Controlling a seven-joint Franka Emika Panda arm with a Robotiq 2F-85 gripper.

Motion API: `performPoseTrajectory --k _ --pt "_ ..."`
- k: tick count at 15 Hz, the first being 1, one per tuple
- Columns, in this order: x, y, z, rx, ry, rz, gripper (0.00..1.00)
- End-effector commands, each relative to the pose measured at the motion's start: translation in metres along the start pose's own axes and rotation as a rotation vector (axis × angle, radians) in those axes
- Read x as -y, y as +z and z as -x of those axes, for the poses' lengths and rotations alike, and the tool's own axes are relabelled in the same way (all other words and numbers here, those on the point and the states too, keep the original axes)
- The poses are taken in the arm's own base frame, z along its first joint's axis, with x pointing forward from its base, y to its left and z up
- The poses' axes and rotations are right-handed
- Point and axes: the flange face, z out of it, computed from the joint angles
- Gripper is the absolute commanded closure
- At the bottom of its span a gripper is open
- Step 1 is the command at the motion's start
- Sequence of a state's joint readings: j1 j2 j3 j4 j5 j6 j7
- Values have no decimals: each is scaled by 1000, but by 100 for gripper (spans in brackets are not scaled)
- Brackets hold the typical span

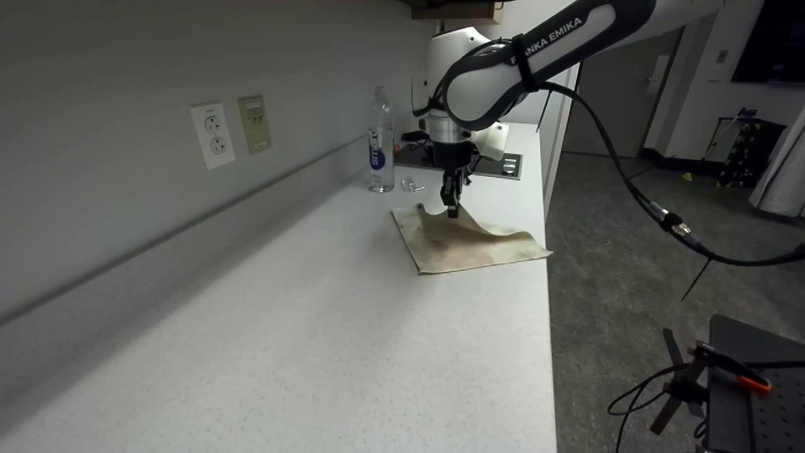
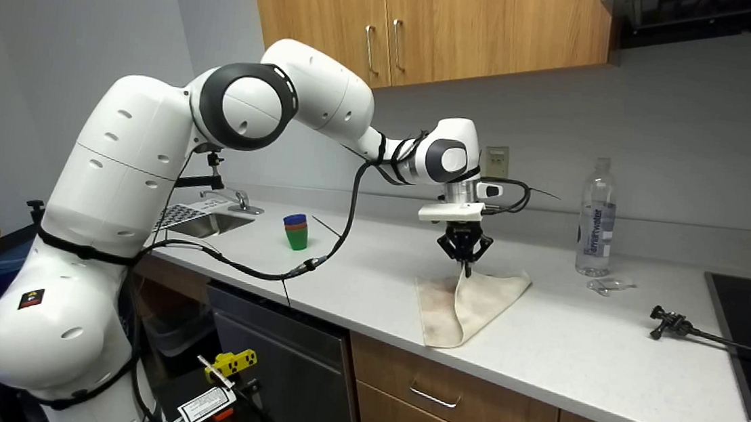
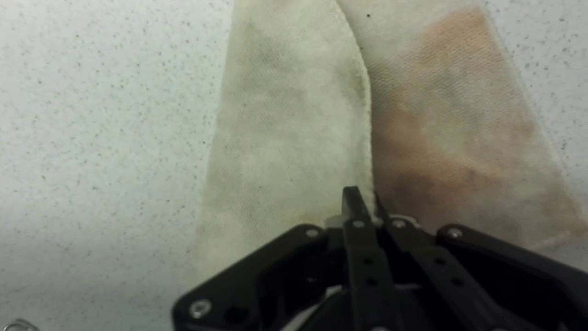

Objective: Fold the cloth diagonally

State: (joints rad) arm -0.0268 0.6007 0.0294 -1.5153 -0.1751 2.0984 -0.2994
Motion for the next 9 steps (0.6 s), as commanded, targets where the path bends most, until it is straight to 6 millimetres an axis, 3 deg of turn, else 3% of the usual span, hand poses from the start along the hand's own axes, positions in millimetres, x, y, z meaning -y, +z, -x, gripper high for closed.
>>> performPoseTrajectory --k 1,9 --pt "16 -5 2 -4 -46 -15 100" --pt "60 -1 -3 -5 -128 -52 100"
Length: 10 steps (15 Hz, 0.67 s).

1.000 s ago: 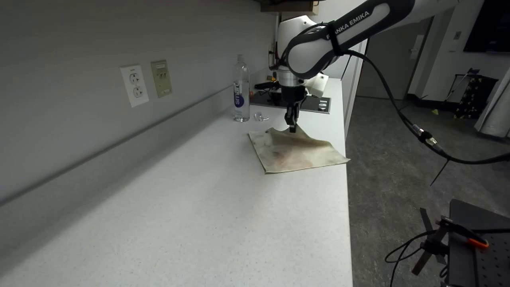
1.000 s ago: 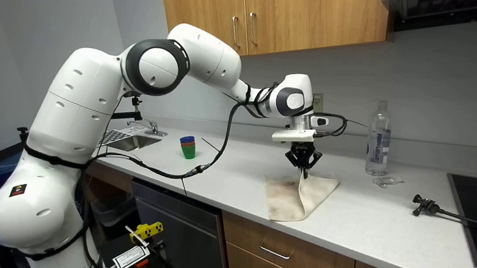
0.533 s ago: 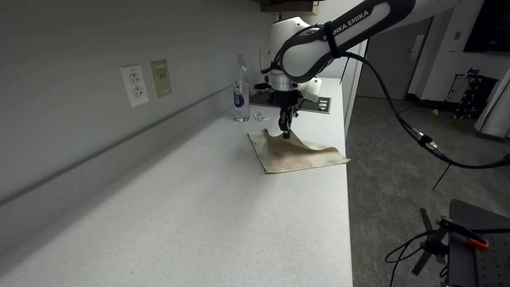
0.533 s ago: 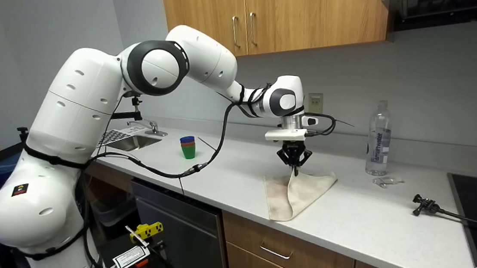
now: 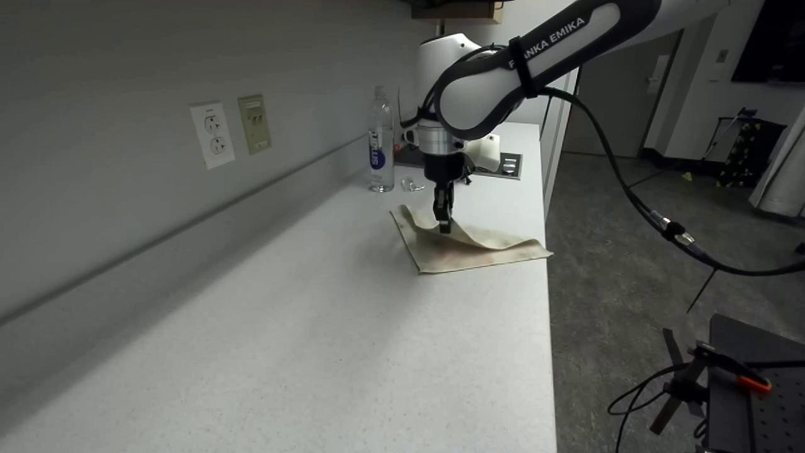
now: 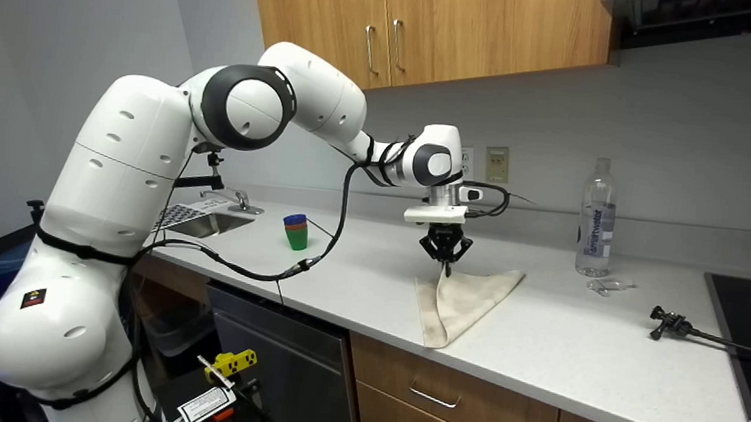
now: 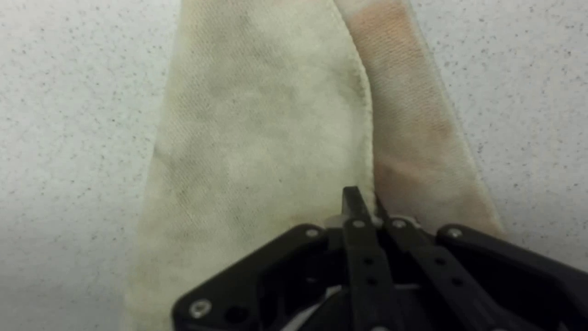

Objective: Fold the cloth diagonally

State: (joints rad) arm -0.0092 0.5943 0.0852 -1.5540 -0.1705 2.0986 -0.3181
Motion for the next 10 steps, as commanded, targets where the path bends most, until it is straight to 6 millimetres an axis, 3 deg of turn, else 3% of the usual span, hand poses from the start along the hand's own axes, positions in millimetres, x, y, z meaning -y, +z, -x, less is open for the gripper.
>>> performPoseTrajectory --k 1,10 --pt "17 -6 4 -14 -51 -15 100" --pt "36 -9 -9 -52 -95 -27 100"
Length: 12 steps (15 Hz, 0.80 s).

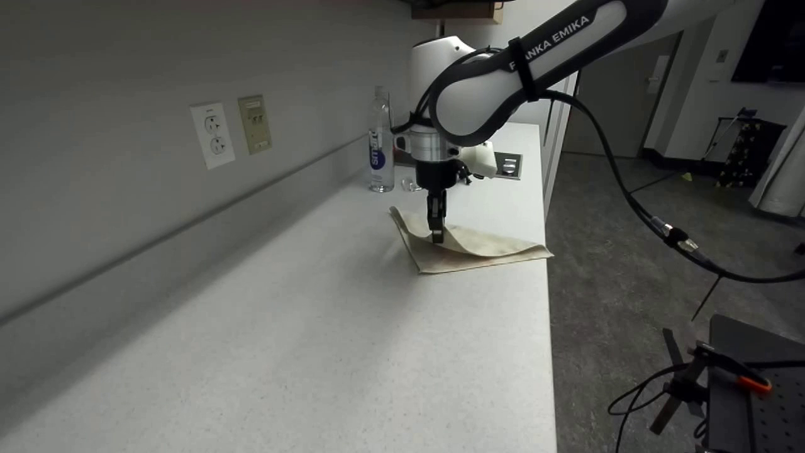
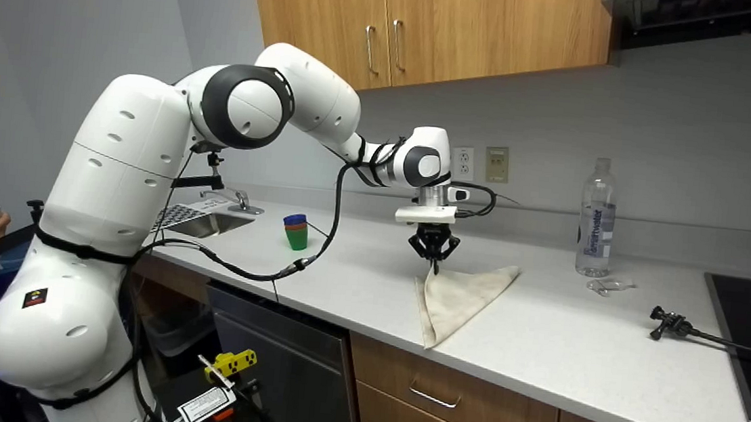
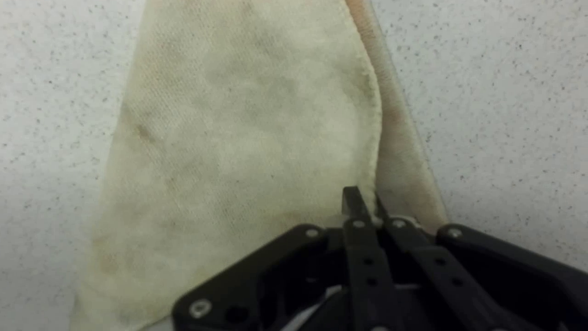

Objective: Fold the cloth diagonally

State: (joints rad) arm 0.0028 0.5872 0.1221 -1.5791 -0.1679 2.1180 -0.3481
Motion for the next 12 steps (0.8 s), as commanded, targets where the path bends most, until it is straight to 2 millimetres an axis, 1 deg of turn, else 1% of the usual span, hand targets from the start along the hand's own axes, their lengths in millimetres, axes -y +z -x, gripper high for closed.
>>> performPoseTrajectory --k 1,11,12 --pt "6 -11 -2 -43 -20 -10 100" --pt "18 -4 -6 -41 -22 -37 100" --pt "19 -2 -6 -33 -24 -33 73"
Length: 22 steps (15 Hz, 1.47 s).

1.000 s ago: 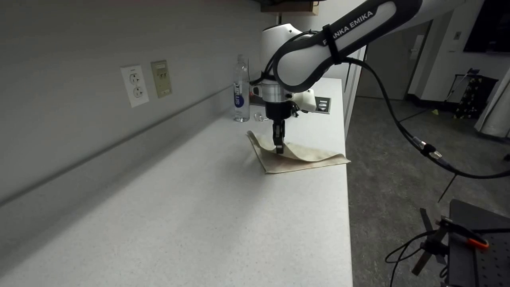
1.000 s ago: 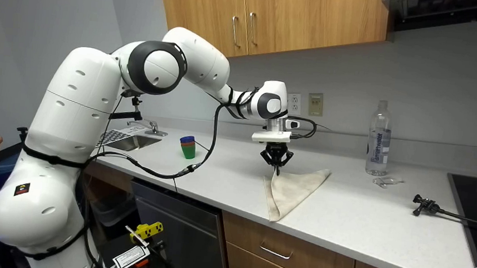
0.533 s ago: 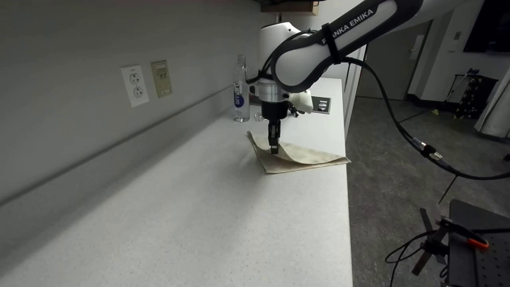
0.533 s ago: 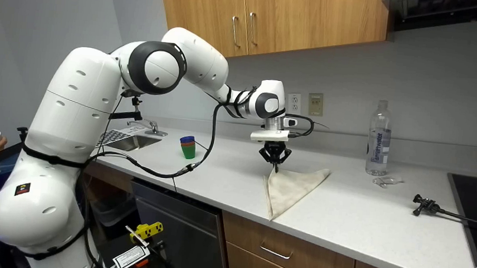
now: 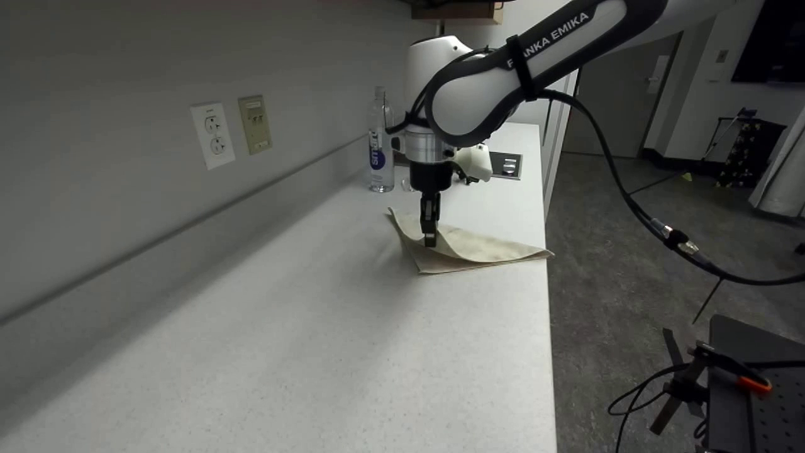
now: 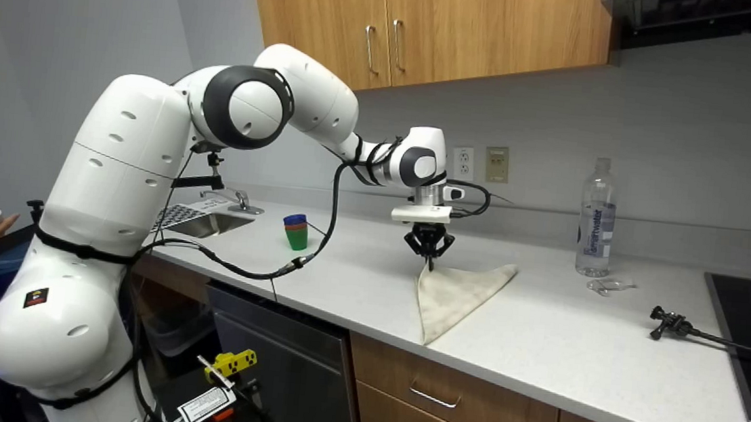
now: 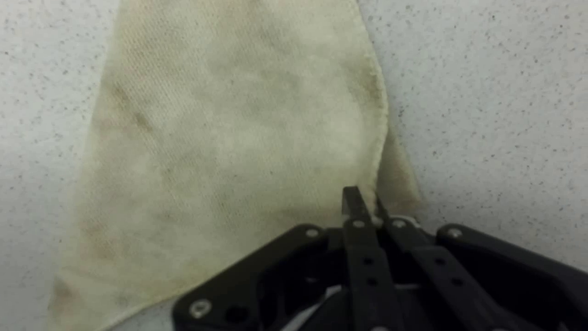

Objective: Fold the cloth diagonally

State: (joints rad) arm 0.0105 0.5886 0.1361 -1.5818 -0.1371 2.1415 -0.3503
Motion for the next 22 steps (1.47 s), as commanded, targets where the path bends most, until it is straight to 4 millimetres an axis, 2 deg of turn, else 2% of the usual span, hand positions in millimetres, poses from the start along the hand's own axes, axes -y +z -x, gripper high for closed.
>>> performPoseTrajectory --k 1,6,10,11,17,22 --pt "6 0 2 4 -23 -7 72" --pt "5 -4 8 21 -12 15 35" --pt "-2 -6 29 64 14 28 5" --pt "-4 -5 36 81 19 33 1" --pt "-12 -6 95 166 46 46 0" --pt "-20 2 141 177 93 45 0"
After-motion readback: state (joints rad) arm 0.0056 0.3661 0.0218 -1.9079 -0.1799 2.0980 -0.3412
